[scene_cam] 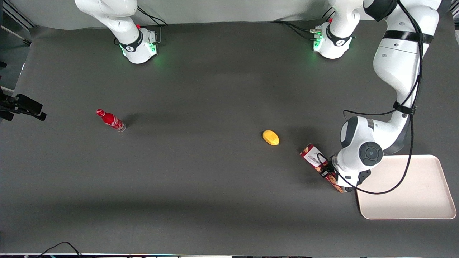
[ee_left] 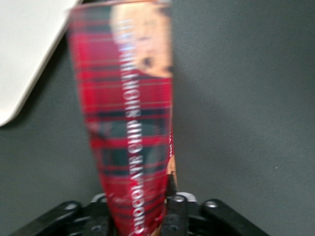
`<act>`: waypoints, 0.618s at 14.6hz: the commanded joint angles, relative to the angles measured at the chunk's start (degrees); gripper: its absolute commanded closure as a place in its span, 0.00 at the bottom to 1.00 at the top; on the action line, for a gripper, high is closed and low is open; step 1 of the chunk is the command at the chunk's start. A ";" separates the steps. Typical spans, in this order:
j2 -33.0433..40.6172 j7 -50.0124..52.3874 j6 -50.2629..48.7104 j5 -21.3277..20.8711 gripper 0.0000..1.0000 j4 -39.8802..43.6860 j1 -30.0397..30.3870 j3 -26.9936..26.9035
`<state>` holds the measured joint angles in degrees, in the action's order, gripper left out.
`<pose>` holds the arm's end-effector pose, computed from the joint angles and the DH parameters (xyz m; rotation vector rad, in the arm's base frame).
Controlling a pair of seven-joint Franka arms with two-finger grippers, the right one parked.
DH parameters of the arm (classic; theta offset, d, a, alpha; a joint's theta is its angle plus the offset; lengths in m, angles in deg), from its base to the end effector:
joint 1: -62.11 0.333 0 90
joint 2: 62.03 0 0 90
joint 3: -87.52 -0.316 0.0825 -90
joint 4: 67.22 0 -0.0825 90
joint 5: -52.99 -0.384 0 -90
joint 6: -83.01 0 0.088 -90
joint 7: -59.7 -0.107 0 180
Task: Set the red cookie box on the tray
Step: 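Close the left gripper on the box and lift it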
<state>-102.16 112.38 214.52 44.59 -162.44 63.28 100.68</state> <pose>0.6671 -0.1214 0.2035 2.9611 1.0129 -0.0943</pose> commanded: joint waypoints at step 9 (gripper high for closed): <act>6.11 -9.57 -25.83 -0.65 1.00 17.84 1.29 -3.04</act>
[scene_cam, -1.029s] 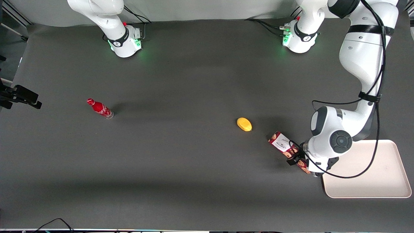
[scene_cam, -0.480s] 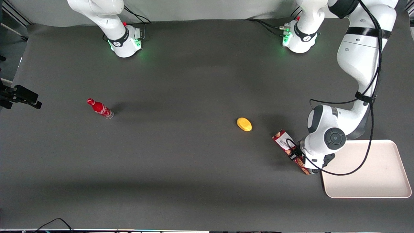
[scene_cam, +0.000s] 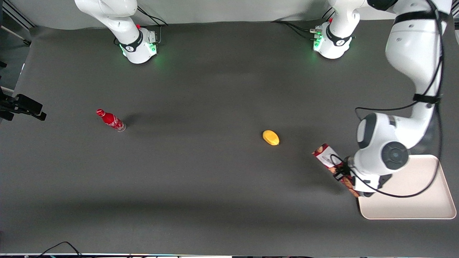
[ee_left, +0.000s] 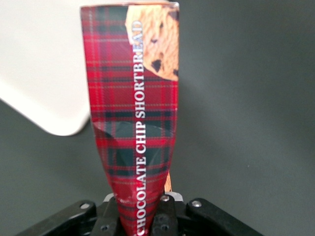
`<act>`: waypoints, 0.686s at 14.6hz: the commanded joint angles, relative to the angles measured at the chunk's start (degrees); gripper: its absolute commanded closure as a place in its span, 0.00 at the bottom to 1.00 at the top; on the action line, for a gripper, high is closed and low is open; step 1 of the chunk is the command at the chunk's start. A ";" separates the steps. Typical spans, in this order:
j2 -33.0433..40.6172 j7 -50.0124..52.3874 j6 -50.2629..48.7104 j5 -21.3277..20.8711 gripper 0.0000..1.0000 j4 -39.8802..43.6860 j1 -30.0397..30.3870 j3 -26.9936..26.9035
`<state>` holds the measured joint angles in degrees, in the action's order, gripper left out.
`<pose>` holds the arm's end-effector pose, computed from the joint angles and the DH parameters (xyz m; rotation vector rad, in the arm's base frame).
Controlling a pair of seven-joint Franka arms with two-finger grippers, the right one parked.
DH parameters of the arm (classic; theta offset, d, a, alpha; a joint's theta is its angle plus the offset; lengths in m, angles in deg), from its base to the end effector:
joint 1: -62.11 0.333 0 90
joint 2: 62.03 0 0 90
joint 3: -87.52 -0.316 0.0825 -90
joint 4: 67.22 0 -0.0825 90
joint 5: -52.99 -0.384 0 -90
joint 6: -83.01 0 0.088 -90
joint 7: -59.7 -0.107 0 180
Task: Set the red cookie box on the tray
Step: 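Close the left gripper on the box and lift it, then carry the box over the white tray and lower it onto the tray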
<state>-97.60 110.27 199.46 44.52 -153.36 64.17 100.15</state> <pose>0.6929 -0.0960 0.3035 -2.9326 -1.0081 0.1001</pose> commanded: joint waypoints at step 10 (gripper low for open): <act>-4.23 -63.80 -10.65 6.45 1.00 18.73 2.76 -24.39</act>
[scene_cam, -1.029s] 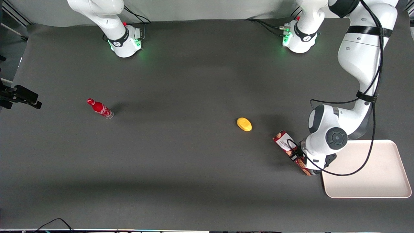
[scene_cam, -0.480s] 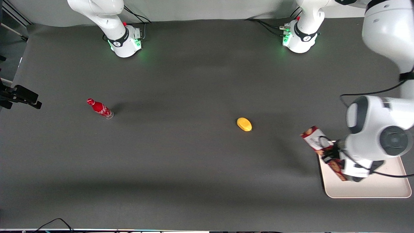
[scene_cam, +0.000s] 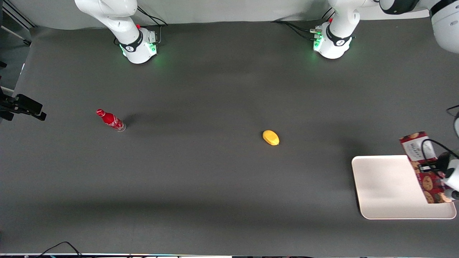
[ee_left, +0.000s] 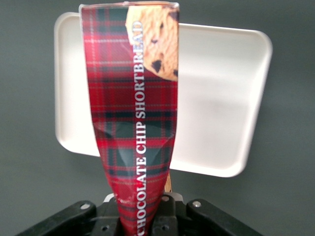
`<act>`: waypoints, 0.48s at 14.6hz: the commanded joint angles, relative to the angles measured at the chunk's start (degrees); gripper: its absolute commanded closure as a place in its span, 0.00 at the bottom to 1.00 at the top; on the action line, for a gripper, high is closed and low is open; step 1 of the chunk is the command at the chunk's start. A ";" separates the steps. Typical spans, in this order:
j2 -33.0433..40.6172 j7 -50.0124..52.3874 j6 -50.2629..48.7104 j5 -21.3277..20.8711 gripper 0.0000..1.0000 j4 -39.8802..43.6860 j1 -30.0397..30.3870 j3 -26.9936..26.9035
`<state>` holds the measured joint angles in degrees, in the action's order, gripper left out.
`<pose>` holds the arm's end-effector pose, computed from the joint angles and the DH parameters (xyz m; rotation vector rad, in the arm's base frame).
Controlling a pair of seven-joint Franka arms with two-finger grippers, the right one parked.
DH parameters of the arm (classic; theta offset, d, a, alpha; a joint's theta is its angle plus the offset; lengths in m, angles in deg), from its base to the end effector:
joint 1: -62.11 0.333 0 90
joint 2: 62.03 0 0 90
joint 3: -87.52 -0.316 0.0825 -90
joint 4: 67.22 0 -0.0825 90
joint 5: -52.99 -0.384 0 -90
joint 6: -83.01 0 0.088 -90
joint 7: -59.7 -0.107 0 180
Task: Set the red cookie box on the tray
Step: 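Carry the box over the white tray and lower it onto the tray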
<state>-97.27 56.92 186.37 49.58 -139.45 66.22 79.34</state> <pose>0.7079 0.1348 0.3977 -3.0023 -0.1911 0.1260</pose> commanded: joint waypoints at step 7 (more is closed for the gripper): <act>-18.36 -27.08 18.00 7.17 1.00 9.91 5.64 -8.16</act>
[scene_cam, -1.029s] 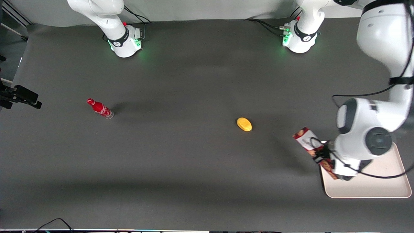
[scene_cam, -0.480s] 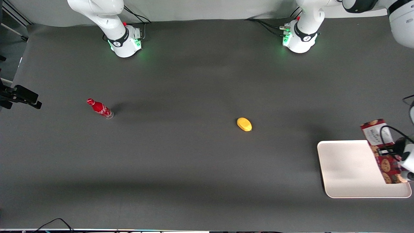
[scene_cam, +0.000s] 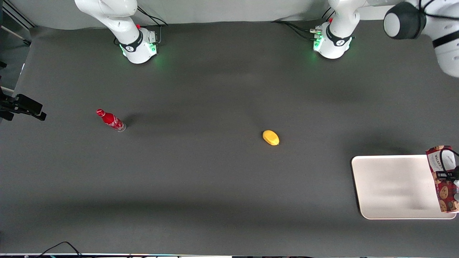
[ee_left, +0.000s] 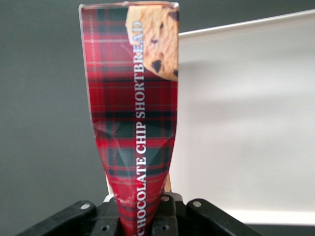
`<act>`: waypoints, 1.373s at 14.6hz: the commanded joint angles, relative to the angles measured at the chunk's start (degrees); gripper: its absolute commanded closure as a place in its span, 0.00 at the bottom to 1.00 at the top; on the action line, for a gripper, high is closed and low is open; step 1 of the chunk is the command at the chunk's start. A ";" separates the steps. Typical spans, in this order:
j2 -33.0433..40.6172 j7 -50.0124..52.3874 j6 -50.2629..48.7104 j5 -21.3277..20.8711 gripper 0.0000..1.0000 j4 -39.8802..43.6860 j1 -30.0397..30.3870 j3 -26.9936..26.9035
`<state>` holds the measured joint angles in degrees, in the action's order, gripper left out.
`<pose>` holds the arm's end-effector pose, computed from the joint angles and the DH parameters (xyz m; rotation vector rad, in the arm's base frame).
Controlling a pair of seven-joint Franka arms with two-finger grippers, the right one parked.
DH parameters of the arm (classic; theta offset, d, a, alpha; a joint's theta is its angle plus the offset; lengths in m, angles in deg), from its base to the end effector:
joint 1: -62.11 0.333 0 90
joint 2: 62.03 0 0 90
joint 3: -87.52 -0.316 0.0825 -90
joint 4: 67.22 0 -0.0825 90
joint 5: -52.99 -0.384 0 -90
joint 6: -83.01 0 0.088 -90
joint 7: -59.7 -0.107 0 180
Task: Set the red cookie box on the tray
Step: 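Carry the box over the white tray and lower it onto the tray, then open the left gripper to release the box on the tray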
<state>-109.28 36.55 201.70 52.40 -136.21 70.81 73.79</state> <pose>0.7222 0.2431 0.2996 -2.9456 0.1438 0.0176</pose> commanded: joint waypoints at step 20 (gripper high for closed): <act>4.94 -9.81 -18.45 7.80 0.00 9.14 -0.27 -7.62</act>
<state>-112.77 26.58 192.51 59.56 -125.86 72.39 68.09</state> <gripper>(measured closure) 0.000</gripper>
